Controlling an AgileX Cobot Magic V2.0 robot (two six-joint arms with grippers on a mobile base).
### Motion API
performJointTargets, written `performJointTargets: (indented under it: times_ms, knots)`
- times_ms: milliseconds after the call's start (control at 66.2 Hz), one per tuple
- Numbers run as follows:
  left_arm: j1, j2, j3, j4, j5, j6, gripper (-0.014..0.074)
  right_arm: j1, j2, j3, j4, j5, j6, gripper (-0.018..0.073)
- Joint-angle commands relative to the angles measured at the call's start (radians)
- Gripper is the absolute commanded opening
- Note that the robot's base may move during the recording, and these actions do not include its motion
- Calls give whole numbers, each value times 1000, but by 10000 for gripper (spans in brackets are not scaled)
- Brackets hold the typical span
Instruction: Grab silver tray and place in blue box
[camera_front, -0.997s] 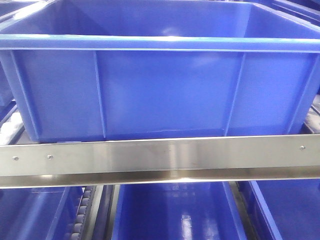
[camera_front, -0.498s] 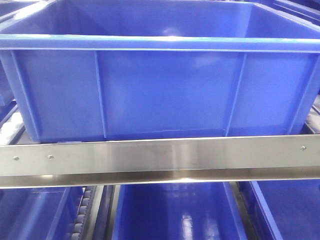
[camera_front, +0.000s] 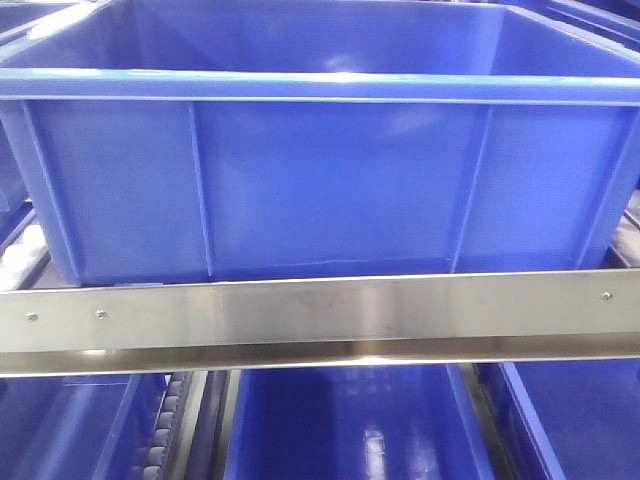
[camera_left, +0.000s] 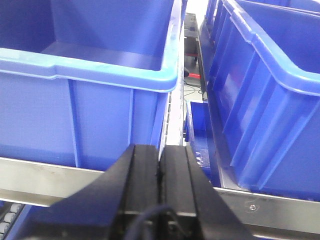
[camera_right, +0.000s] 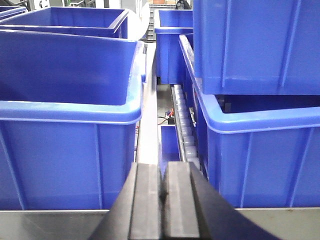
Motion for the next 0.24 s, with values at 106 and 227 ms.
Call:
performJointTargets:
  times_ms: [106, 227]
  knots:
    - [3, -17, -4, -8, -85, 0, -105, -8, -21, 3, -2, -97, -2, 53]
    - [3, -17, -4, -8, -85, 0, -105, -8, -21, 3, -2, -97, -2, 53]
